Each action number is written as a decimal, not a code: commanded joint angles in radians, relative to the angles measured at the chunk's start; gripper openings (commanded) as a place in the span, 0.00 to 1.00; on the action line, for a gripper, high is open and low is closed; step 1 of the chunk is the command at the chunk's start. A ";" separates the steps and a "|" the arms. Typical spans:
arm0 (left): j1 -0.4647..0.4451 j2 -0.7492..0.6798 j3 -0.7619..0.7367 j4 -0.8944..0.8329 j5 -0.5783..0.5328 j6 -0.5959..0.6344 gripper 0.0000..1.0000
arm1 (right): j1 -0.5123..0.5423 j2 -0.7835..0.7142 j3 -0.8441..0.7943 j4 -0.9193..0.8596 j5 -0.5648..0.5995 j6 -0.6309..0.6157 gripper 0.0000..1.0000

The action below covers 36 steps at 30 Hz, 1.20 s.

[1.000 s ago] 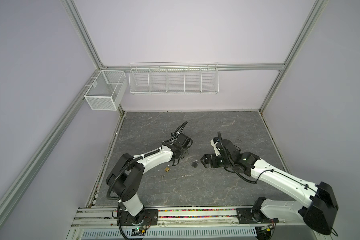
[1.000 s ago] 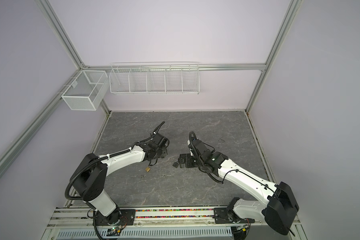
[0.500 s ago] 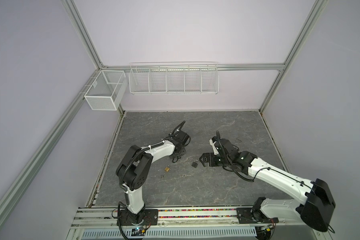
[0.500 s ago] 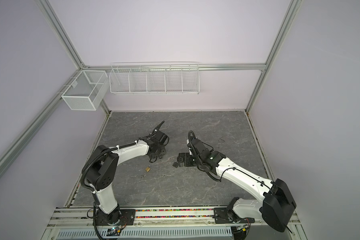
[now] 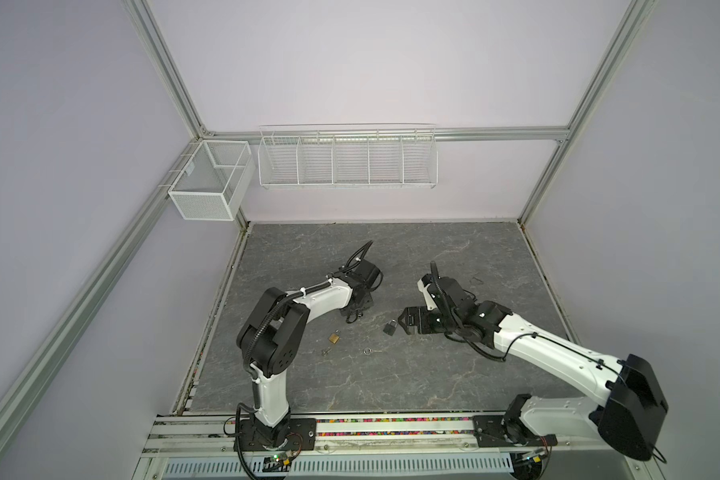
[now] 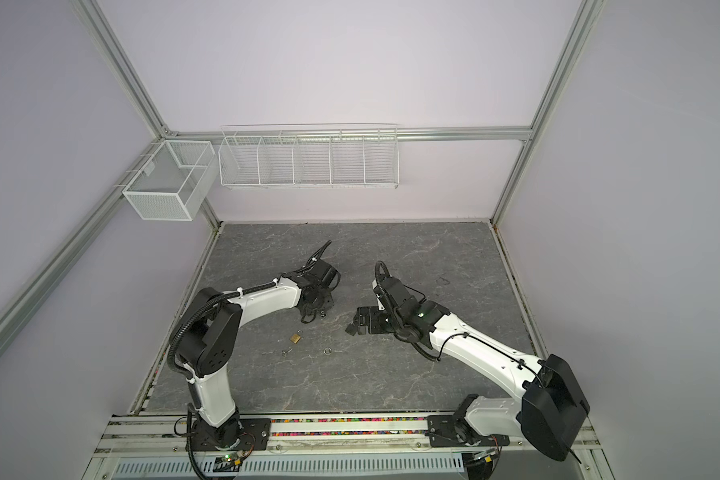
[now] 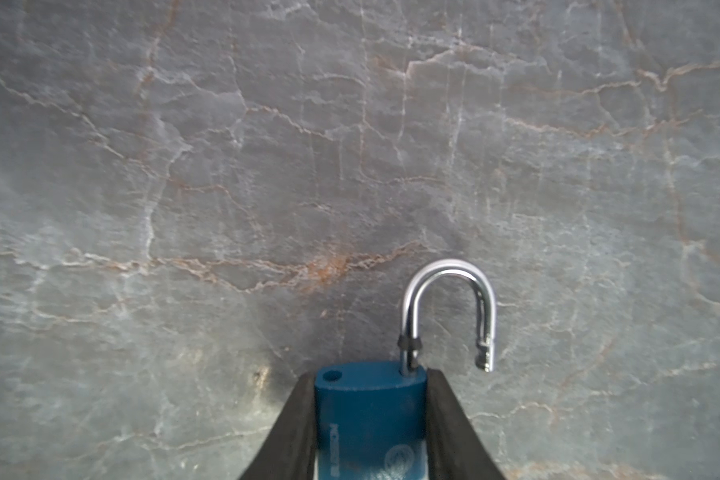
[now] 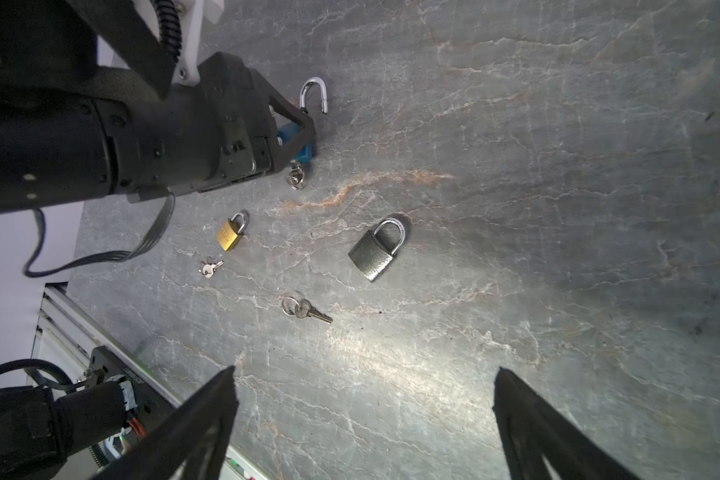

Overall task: Unlock with the key
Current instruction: 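Set the open blue padlock down with the left gripper while the right gripper moves away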

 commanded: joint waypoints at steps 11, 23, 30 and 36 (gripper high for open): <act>0.003 -0.048 -0.036 0.031 0.017 -0.050 0.43 | 0.019 -0.014 0.061 -0.124 0.029 -0.034 0.97; 0.018 -0.283 -0.123 0.067 0.055 -0.048 0.50 | 0.128 0.023 0.206 -0.324 0.145 0.047 0.96; 0.070 -0.589 -0.320 0.120 0.051 -0.002 0.50 | 0.262 0.170 0.293 -0.390 0.228 0.295 0.88; 0.141 -0.814 -0.443 0.081 0.053 0.070 0.50 | 0.382 0.340 0.369 -0.360 0.281 0.507 0.78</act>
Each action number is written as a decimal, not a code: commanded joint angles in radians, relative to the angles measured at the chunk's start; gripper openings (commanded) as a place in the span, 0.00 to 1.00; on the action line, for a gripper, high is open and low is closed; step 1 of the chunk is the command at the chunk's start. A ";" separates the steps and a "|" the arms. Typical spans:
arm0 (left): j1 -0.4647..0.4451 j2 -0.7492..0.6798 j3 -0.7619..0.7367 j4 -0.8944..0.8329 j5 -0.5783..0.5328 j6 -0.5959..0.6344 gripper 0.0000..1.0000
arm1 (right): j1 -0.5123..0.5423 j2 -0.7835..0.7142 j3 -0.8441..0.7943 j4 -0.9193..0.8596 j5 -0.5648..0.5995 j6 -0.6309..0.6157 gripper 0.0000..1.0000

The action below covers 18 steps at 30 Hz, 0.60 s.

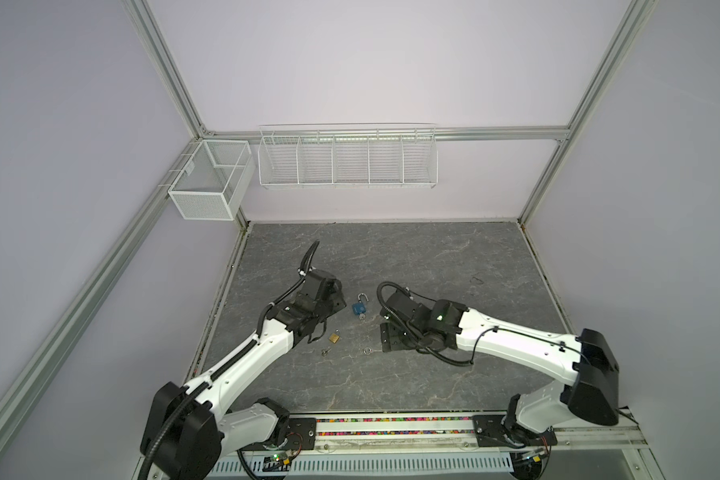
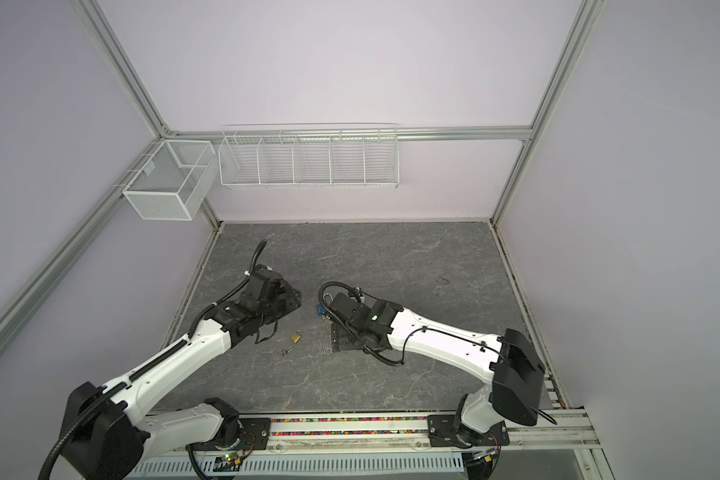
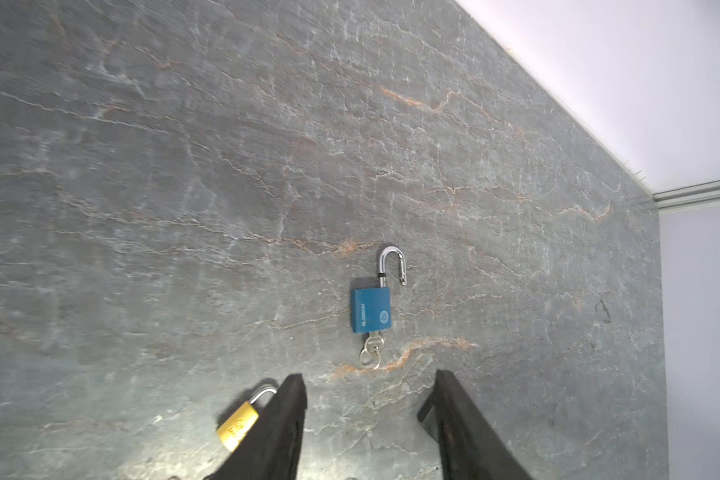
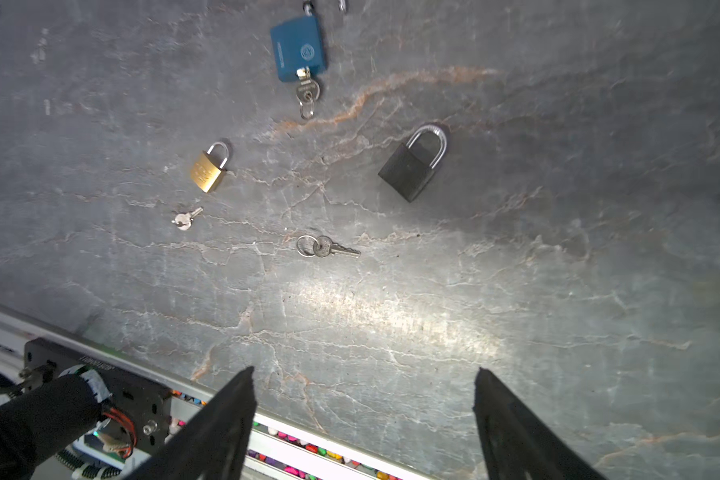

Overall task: Unlock with the key
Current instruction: 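Set the open blue padlock down with the left gripper while the right gripper moves away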

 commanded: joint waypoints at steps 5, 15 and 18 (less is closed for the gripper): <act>0.141 -0.131 -0.053 -0.104 0.049 0.129 0.50 | 0.092 0.177 0.092 -0.015 0.093 0.312 0.71; 0.266 -0.225 -0.120 -0.110 0.127 0.137 0.50 | 0.117 0.354 0.157 0.030 0.125 0.464 0.63; 0.280 -0.233 -0.133 -0.112 0.118 0.133 0.50 | 0.116 0.405 0.211 0.005 0.140 0.459 0.63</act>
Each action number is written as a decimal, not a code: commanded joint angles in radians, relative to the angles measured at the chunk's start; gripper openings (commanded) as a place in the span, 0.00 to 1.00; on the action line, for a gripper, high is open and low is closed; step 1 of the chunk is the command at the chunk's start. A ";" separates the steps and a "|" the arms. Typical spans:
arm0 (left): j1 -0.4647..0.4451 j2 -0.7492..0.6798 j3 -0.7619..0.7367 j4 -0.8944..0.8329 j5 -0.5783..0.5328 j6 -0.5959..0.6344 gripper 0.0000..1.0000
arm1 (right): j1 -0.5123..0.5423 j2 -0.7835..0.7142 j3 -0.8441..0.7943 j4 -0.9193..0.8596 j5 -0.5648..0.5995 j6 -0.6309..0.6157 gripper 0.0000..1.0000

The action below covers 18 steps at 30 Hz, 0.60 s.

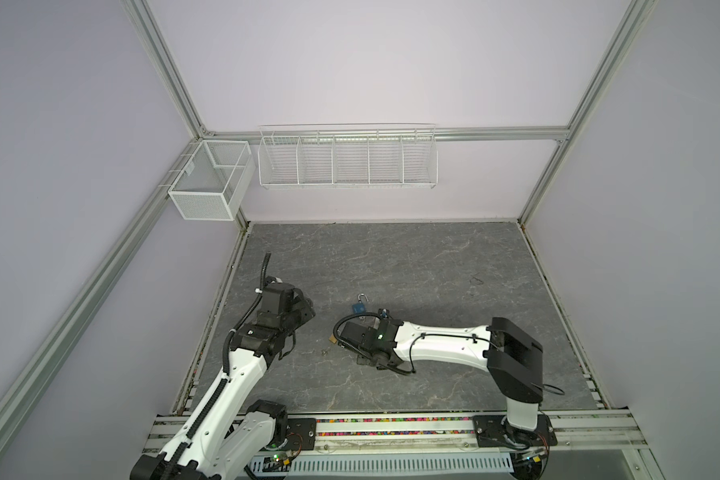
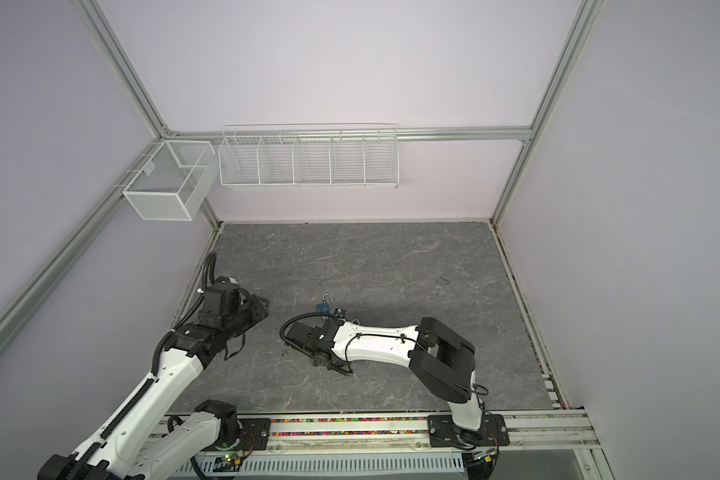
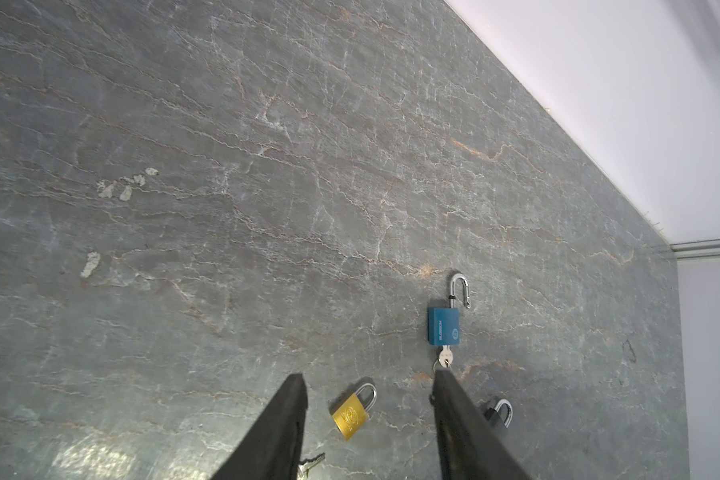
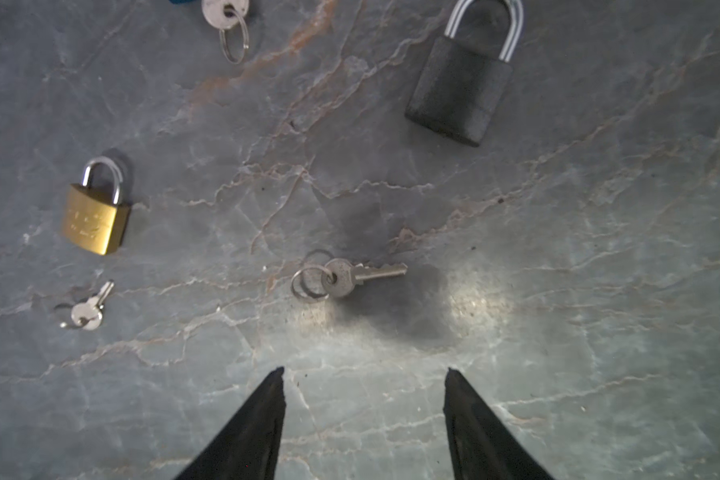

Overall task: Unlock with the key
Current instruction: 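Set the open blue padlock down with the left gripper while the right gripper moves away, then lower the right gripper onto the silver key ring and close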

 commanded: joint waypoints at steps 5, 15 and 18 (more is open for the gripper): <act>0.026 -0.052 -0.035 -0.031 -0.026 -0.004 0.50 | -0.002 0.075 0.074 -0.048 0.066 0.108 0.66; 0.030 -0.041 -0.049 -0.012 -0.034 -0.020 0.50 | -0.015 0.160 0.142 -0.120 0.080 0.091 0.68; 0.032 -0.039 -0.054 -0.006 -0.023 -0.029 0.50 | -0.016 0.166 0.140 -0.135 0.087 0.086 0.68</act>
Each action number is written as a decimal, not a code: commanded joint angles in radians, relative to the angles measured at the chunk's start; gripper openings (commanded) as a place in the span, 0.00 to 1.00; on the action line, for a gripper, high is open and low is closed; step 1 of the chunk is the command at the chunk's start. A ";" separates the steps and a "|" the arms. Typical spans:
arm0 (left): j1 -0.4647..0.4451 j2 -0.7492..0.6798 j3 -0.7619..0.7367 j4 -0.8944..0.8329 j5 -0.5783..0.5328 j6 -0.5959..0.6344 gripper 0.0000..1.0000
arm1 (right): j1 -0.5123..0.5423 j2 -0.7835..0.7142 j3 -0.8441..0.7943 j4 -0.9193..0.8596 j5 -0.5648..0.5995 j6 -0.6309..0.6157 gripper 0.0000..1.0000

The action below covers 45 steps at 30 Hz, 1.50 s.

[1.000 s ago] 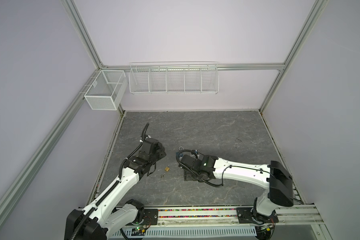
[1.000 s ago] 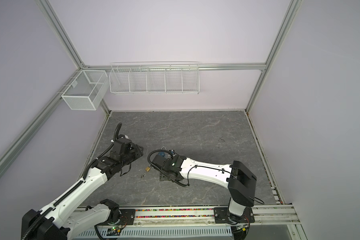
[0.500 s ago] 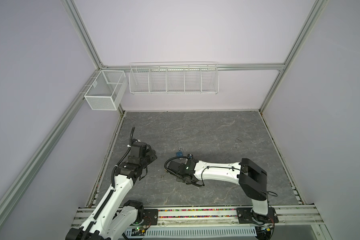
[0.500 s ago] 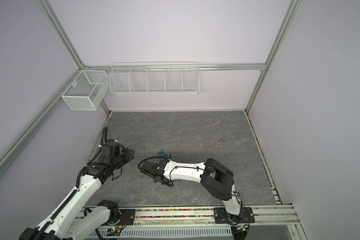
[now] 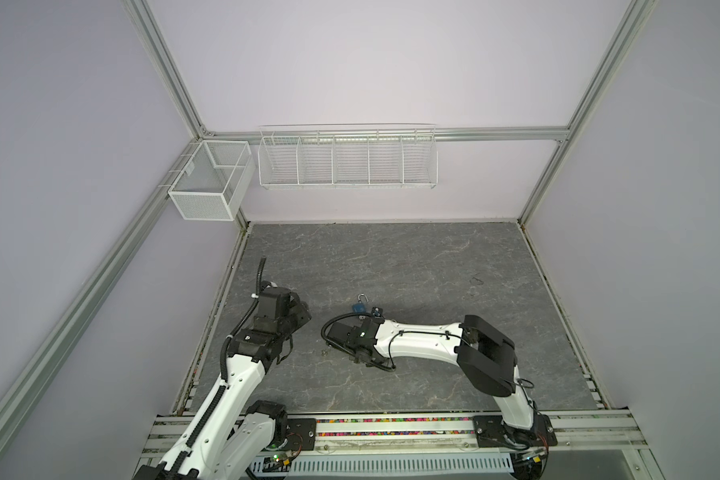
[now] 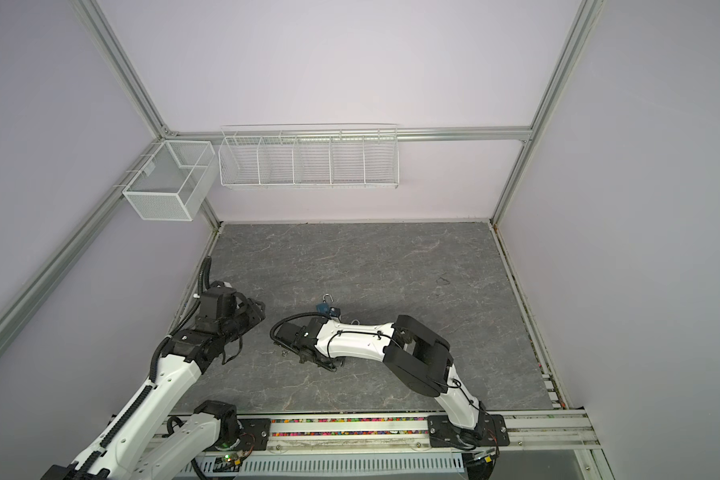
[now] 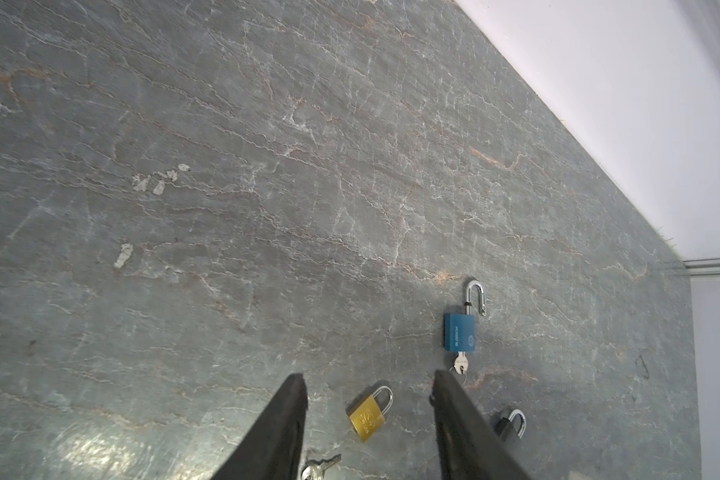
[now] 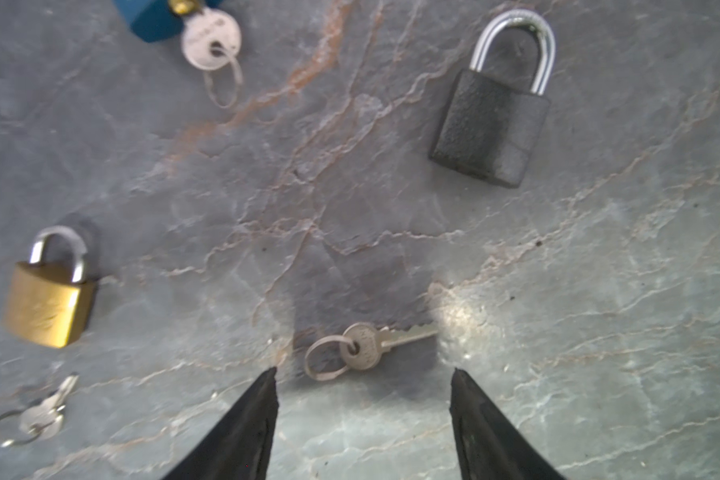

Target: Unlock with the key

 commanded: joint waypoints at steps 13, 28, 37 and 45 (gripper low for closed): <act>0.008 -0.002 -0.040 0.029 -0.001 -0.050 0.50 | -0.003 -0.024 -0.063 -0.067 -0.003 -0.079 0.68; 0.008 -0.073 -0.065 0.005 0.011 -0.078 0.50 | -0.017 -0.240 -0.375 0.123 -0.126 -0.265 0.69; 0.007 -0.108 -0.078 -0.002 0.028 -0.104 0.50 | -0.062 -0.396 -0.497 0.145 -0.155 -0.431 0.69; 0.008 -0.147 -0.048 -0.042 0.046 -0.078 0.50 | -0.055 -0.448 -0.452 0.108 -0.196 -0.439 0.67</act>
